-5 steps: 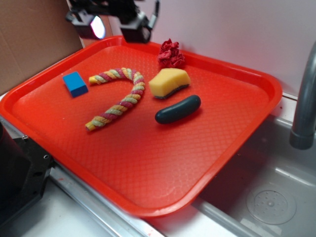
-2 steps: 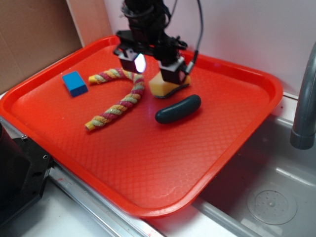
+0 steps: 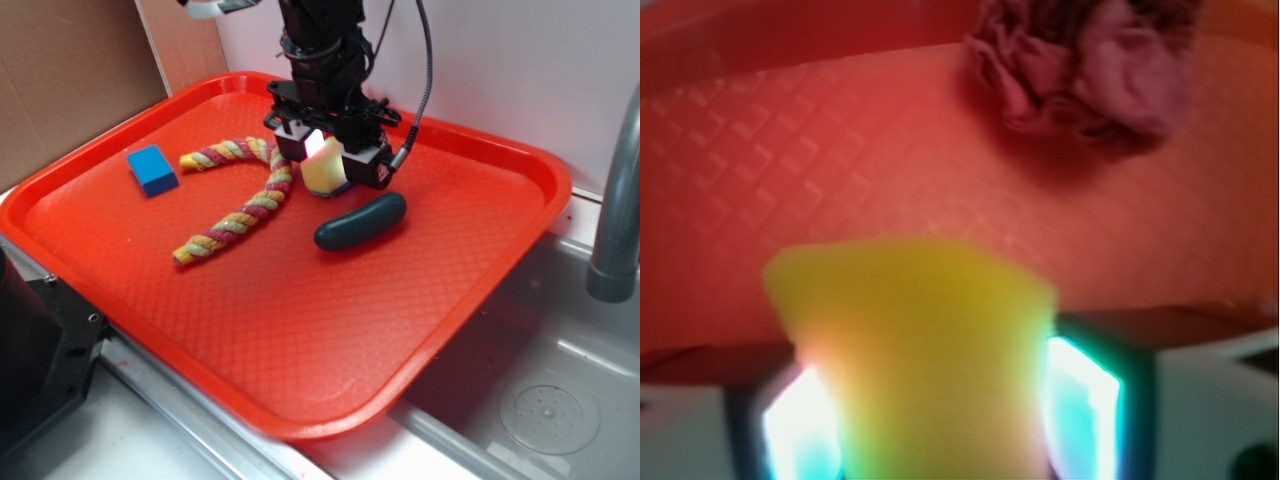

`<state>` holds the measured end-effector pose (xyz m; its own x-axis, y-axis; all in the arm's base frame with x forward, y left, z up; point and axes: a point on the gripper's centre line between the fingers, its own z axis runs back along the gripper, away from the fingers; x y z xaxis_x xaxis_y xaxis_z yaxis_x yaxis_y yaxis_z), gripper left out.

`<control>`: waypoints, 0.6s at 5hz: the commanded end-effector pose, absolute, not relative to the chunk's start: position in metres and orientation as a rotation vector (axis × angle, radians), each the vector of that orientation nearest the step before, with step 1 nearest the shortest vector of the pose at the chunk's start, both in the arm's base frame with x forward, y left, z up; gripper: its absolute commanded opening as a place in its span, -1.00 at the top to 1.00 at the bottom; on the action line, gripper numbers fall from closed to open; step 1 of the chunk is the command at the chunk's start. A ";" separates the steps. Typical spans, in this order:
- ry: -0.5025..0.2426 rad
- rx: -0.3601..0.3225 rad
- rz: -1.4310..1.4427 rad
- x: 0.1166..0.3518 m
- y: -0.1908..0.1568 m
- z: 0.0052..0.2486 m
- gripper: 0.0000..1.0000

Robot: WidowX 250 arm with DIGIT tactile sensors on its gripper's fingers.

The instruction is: Grab the green sponge.

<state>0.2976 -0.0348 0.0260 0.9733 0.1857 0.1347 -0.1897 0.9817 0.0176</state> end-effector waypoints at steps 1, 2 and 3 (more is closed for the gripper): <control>-0.163 0.031 0.166 0.301 -0.043 0.037 1.00; -0.154 0.048 0.081 0.293 -0.043 0.056 1.00; -0.134 0.071 0.098 0.274 -0.039 0.090 1.00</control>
